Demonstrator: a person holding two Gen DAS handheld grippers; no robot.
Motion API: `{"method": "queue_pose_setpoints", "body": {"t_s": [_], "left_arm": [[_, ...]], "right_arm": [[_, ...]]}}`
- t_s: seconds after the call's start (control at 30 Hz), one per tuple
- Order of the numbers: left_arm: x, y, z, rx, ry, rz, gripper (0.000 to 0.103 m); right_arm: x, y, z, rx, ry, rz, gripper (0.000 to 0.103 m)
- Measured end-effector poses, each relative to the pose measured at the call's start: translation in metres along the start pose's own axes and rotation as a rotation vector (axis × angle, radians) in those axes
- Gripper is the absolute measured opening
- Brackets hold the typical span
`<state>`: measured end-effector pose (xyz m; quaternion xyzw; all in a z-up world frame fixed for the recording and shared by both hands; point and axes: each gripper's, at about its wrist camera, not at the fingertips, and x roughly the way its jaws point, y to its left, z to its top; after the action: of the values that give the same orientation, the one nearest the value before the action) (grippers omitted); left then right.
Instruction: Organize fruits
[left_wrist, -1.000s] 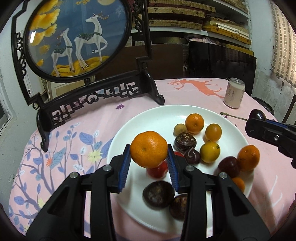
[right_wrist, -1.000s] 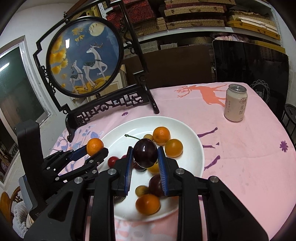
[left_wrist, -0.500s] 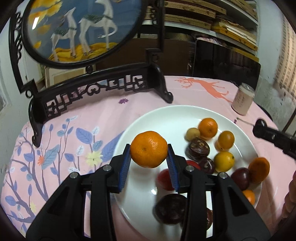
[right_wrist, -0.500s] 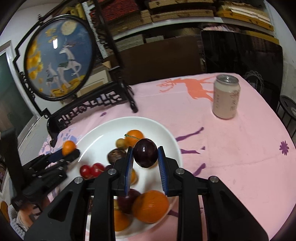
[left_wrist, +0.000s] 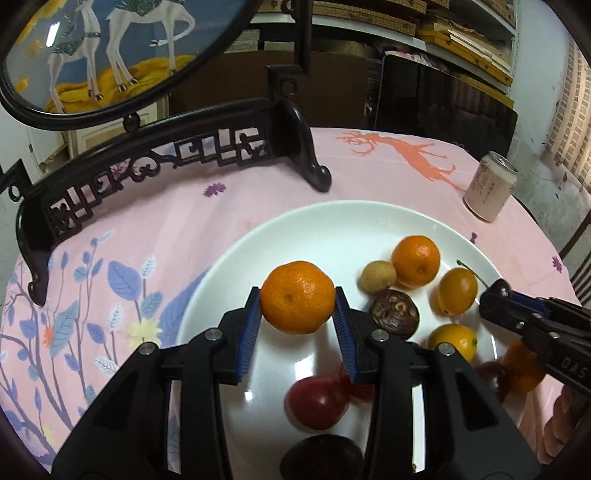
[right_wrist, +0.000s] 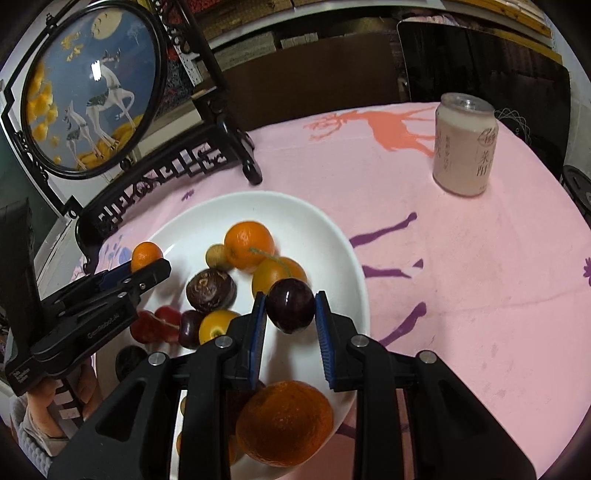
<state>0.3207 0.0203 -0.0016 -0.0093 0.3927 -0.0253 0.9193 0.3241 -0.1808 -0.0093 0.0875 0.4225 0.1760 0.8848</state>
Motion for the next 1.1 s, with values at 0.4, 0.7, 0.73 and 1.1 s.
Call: {"method": "queue_pose_setpoints", "body": {"t_s": [0.4, 0.7, 0.73, 1.1], "left_arm": [[-0.026, -0.005, -0.004, 0.046, -0.070, 0.064, 0.076], [-0.032, -0.001, -0.012, 0.044, -0.064, 0.073, 0.078], [-0.033, -0.001, -0.014, 0.043, -0.064, 0.073, 0.078], [-0.060, -0.004, -0.024, 0.049, -0.088, 0.083, 0.087]], "right_arm": [[-0.010, 0.003, 0.000, 0.001, 0.000, 0.038, 0.031], [-0.024, 0.006, 0.001, -0.008, -0.011, 0.050, 0.042], [-0.026, 0.007, 0.001, -0.005, -0.007, 0.058, 0.042], [-0.072, 0.018, -0.031, 0.006, -0.047, 0.029, 0.055]]}}
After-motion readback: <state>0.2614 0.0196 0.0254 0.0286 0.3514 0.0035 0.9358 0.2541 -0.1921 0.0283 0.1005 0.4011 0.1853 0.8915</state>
